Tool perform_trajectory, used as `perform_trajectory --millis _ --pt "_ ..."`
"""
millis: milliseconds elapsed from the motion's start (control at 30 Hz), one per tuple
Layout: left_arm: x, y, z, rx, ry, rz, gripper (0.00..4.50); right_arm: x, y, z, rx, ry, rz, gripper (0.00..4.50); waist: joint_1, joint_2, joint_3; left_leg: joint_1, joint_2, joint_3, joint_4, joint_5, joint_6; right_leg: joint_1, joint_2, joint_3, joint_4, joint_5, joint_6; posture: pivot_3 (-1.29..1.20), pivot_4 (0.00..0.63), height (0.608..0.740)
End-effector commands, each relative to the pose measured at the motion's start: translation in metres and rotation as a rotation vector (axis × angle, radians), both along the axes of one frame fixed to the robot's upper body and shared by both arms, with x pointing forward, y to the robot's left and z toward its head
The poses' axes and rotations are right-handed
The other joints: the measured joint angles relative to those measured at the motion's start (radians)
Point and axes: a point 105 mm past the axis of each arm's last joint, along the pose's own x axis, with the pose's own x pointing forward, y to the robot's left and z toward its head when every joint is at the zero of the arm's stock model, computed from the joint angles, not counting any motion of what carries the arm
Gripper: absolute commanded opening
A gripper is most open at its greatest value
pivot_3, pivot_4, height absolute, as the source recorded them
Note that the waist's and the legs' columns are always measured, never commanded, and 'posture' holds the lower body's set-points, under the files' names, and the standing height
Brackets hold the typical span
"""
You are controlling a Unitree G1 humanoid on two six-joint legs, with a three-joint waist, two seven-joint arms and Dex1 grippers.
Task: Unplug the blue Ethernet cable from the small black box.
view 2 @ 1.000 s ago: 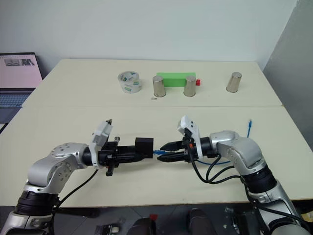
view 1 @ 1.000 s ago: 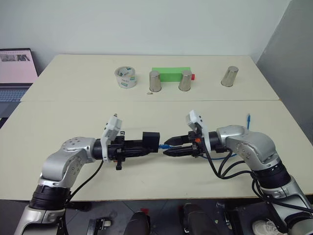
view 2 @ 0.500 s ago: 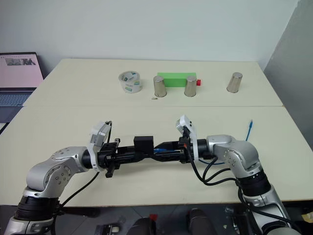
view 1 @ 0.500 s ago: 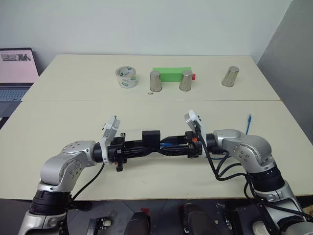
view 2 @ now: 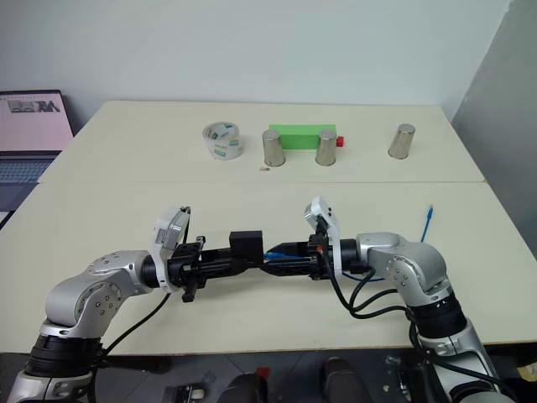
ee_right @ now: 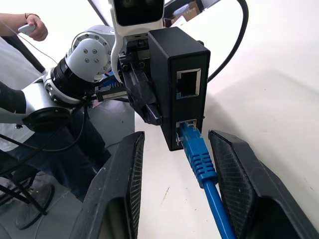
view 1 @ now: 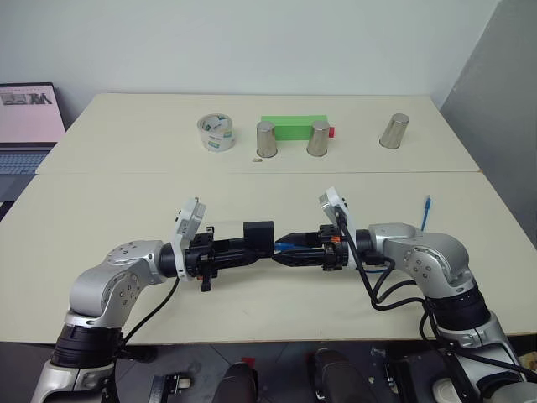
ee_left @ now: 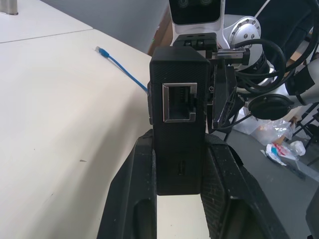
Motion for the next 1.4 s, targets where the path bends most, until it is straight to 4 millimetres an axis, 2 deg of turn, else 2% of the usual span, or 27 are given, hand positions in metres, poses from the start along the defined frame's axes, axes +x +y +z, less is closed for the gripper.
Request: perform_trajectory --millis 33,167,267,700,1000,1400 --pt "0.0 -0.001 0.012 -0.038 -0.037 -0.002 0.77 0.001 -0.003 0.008 0.022 -0.031 0.0 1.64 0.0 0.0 0.0 0.0 0.0 0.0 0.0 0.0 0.0 0.0 0.0 0.0 0.0 0.0 0.0 0.0 0.15 0.74" --pt "0.0 -0.001 0.012 -0.037 -0.038 -0.004 0.77 0.002 -0.005 0.006 0.013 -0.03 -0.004 0.5 0.0 0.0 0.0 0.0 0.0 0.0 0.0 0.0 0.0 0.0 0.0 0.0 0.0 0.0 0.0 0.0 0.15 0.74" --pt "0.0 -0.001 0.012 -0.03 -0.038 -0.006 0.77 0.003 -0.006 0.007 0.01 -0.032 -0.001 0.06 0.0 0.0 0.0 0.0 0.0 0.0 0.0 0.0 0.0 0.0 0.0 0.0 0.0 0.0 0.0 0.0 0.15 0.74" --pt "-0.006 -0.001 0.006 0.018 -0.041 -0.037 0.77 0.001 -0.009 0.01 -0.014 -0.026 0.041 0.04 0.0 0.0 0.0 0.0 0.0 0.0 0.0 0.0 0.0 0.0 0.0 0.0 0.0 0.0 0.0 0.0 0.15 0.74" --pt "-0.002 0.017 0.005 0.108 -0.075 -0.01 0.77 0.005 -0.026 0.002 -0.08 -0.008 0.019 0.04 0.0 0.0 0.0 0.0 0.0 0.0 0.0 0.0 0.0 0.0 0.0 0.0 0.0 0.0 0.0 0.0 0.15 0.74" --pt "0.002 0.016 0.006 0.088 -0.082 0.003 0.77 0.0 -0.023 0.006 -0.065 -0.037 0.034 0.04 0.0 0.0 0.0 -0.001 0.0 0.0 0.0 0.0 0.0 0.0 0.0 0.0 -0.001 0.0 0.0 0.0 0.15 0.74"
